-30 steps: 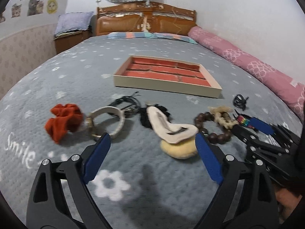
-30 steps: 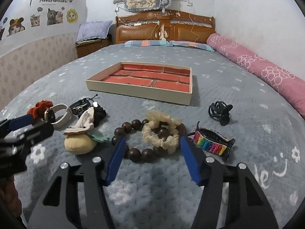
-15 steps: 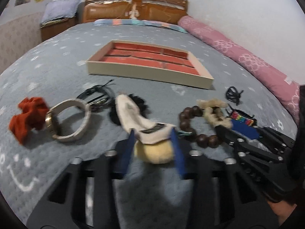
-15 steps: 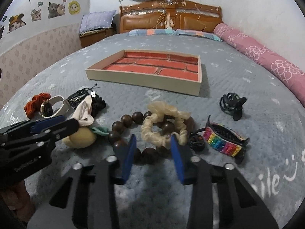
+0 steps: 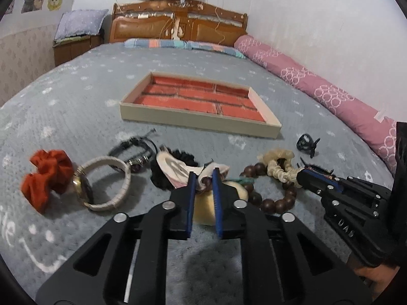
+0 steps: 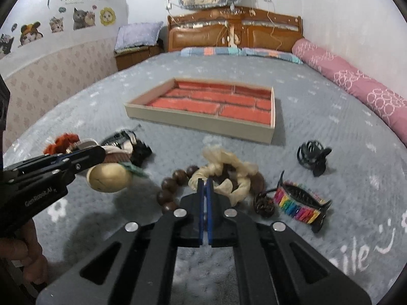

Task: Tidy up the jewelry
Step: 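Grasp the beige pom-pom keychain with the left tool while the right tool grasps the cream fluffy hair tie, then carry both held items into the brick-lined tray and open both tools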

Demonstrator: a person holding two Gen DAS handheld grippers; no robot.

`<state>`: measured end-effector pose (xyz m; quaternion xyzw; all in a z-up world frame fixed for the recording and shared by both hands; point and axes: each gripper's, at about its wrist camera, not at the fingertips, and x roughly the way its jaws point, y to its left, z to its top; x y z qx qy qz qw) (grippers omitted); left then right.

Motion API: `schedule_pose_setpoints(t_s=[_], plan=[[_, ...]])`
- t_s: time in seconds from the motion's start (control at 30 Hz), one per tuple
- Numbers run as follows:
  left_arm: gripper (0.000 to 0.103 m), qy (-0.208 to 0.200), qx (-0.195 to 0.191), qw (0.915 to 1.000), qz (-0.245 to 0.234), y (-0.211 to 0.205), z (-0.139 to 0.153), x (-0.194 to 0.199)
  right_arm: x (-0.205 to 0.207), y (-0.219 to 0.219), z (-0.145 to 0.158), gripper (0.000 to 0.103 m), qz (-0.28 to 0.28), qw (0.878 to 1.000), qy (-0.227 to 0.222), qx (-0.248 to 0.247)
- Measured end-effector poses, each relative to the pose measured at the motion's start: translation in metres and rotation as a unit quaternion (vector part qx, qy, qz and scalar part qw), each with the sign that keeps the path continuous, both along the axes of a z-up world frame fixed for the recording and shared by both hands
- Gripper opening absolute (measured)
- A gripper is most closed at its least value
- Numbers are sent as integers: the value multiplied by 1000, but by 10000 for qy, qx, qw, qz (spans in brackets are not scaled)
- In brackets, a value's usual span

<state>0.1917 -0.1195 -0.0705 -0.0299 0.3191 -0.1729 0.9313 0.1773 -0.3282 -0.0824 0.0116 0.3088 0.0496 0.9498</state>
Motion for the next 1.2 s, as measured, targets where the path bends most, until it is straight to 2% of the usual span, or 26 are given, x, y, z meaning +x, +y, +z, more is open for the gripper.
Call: schedule_pose_setpoints(t_s=[0.1,0.47,0.77,1.0,1.2], plan=[[5,-159,-37,9999,10,7,17,-7,-6,-1,17,1,39,9998,-182,48],[5,-514,-122,9985,110,22,64,-37,-37,3,65,1,131,9975,-687,142],[5,-866,-104,9959,236,37,110,-70,-77,5,116,1,86,9924,-1223,96],[5,-1087,-23,9936,318,40,133,-85,-91,1,135,1,61,9901,-1400,93],[5,-1172,18,9923,387,42,141,-82,-96,-1,145,1,12,9886,-1505,76]])
